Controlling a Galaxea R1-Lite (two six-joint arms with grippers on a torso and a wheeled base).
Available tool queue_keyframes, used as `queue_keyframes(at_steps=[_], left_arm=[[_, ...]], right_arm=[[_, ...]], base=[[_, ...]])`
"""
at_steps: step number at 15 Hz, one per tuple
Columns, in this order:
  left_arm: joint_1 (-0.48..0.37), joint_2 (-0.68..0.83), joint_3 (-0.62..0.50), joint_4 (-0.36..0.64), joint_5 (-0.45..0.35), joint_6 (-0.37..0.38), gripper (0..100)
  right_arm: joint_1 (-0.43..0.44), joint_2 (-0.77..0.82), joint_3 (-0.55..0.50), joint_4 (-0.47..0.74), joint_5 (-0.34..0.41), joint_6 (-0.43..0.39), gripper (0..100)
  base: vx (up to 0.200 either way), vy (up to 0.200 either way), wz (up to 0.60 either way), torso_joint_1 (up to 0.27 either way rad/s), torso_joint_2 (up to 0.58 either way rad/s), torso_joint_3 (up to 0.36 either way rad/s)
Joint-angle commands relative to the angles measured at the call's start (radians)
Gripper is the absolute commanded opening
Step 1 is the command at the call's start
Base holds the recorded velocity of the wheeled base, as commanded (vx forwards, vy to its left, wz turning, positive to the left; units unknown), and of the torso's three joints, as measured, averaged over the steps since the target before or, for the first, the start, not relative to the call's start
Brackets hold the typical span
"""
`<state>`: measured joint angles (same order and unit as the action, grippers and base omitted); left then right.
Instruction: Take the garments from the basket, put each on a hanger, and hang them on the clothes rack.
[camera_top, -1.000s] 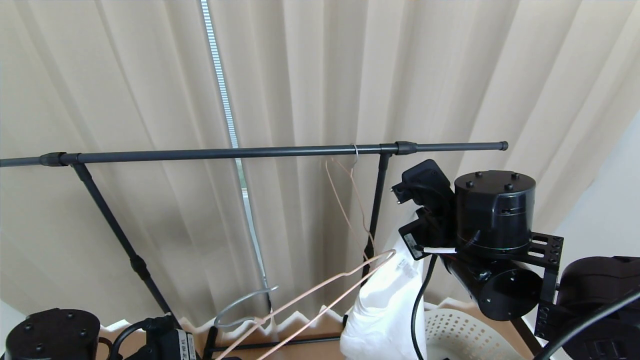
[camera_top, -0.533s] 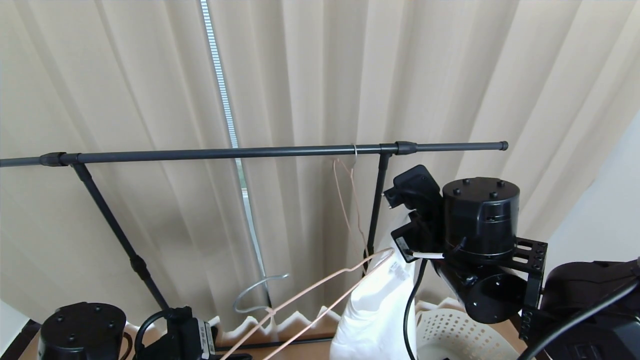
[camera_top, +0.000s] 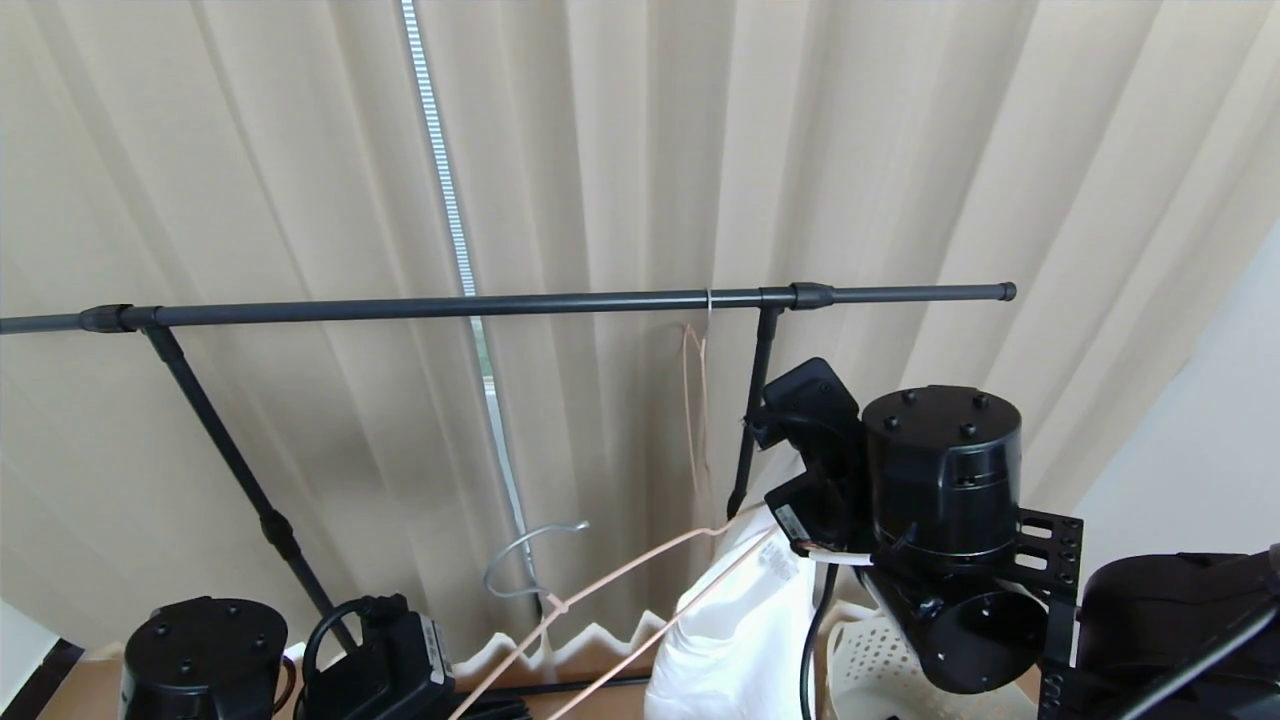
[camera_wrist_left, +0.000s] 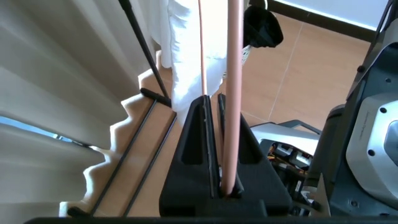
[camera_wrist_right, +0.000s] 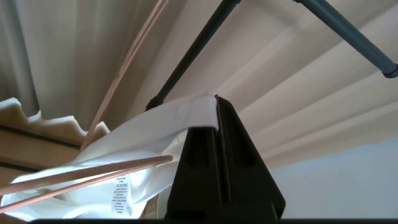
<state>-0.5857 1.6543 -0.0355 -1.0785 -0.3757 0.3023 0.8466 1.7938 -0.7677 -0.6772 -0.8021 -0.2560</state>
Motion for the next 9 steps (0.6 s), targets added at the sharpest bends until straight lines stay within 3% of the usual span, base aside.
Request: queue_keyframes(at_steps=[1,9], left_arm=[[0.0,0.012,-0.009,0.0,0.001,-0.011,0],[0.0,0.015,-0.047,-0.006,0.118,-0.054,0]], right_arm=[[0.008,-0.005,0.005,0.001,-0.003,0.0,0],[0.034,-0.016,0.018,-0.007,-0.054,-0.002,0]], base=[[0.0,0.0,0.0,0.0,0.0,0.0],[0.0,0.0,0.0,0.0,0.0,0.0]])
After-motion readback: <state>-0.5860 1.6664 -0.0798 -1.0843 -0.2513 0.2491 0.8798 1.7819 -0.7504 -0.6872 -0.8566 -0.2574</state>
